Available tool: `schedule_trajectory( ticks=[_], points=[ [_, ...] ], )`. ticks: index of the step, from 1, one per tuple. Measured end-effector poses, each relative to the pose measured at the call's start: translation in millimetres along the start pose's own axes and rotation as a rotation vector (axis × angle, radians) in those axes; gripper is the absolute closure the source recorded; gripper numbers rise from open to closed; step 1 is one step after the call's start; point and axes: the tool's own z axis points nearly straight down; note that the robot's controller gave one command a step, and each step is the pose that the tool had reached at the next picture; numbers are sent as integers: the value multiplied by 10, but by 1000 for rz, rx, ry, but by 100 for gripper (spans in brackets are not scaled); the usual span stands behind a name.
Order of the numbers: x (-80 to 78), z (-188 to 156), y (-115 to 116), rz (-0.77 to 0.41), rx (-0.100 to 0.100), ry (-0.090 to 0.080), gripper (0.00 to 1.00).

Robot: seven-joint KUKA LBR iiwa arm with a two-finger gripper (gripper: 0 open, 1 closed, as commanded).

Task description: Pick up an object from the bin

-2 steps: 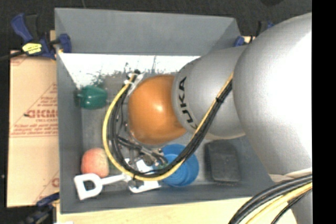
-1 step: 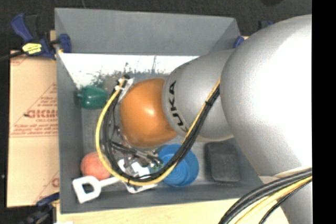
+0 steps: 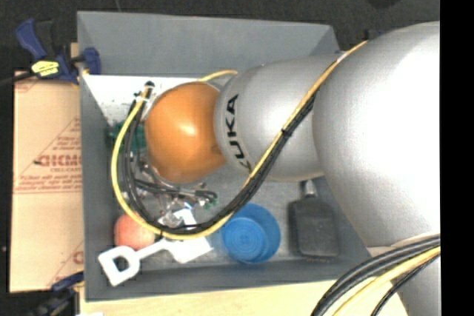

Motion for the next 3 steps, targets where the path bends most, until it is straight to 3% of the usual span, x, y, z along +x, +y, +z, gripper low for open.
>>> schedule_trajectory(
  ticks=[1,2,3],
  points=[
    [77,62,44,-5,0,-5,0],
    [89,-2,51,100,-4,6,0],
    [676,-728,-381,135,1,1,0]
  ],
)
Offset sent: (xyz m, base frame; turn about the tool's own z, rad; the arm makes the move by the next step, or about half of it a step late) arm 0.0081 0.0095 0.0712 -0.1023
